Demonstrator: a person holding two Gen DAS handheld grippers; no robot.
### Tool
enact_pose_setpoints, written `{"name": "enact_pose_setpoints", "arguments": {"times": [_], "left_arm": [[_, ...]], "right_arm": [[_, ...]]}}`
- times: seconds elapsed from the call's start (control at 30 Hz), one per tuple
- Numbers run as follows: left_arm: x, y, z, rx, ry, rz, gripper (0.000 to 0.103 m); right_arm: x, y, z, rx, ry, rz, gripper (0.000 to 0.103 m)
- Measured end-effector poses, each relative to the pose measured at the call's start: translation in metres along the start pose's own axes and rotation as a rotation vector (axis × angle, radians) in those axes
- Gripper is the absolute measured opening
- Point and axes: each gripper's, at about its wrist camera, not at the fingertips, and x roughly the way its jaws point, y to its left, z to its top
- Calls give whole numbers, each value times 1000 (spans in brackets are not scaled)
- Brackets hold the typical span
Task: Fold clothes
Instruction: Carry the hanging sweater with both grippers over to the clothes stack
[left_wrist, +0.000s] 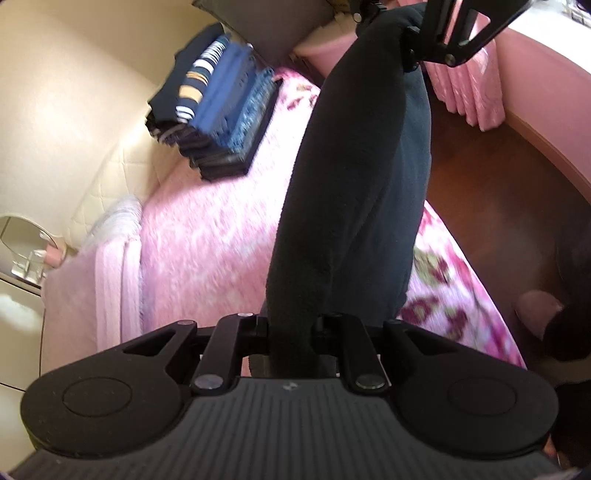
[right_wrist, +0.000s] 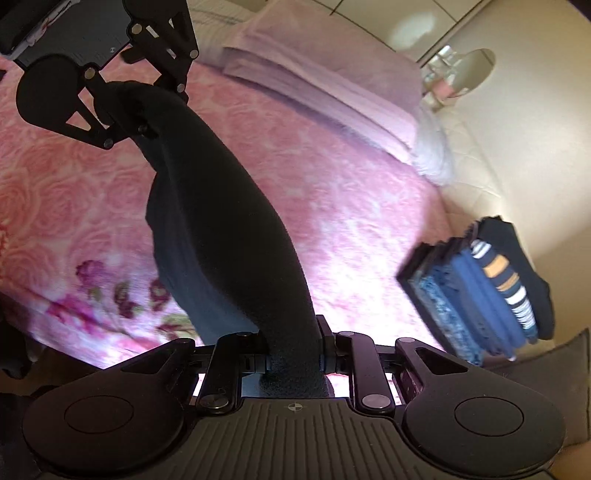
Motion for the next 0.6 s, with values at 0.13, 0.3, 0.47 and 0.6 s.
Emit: {"name": "enact_pose_setpoints", "arguments": {"times": [0.13, 0.3, 0.47, 0.6], "left_arm": [[8, 7, 28, 7, -24, 27, 13], [21, 12, 55, 19, -60, 29, 13], [36, 19, 73, 41, -95, 14, 13], [51, 28, 82, 58, -126, -2, 13]], "right_arm": [[-5, -25, -12, -3, 2, -18, 20], [-11, -50, -25, 17, 12, -58, 20], [-12, -64, -33, 35, 43, -78, 20], [-9, -76, -36, 48, 71, -88, 20]]}}
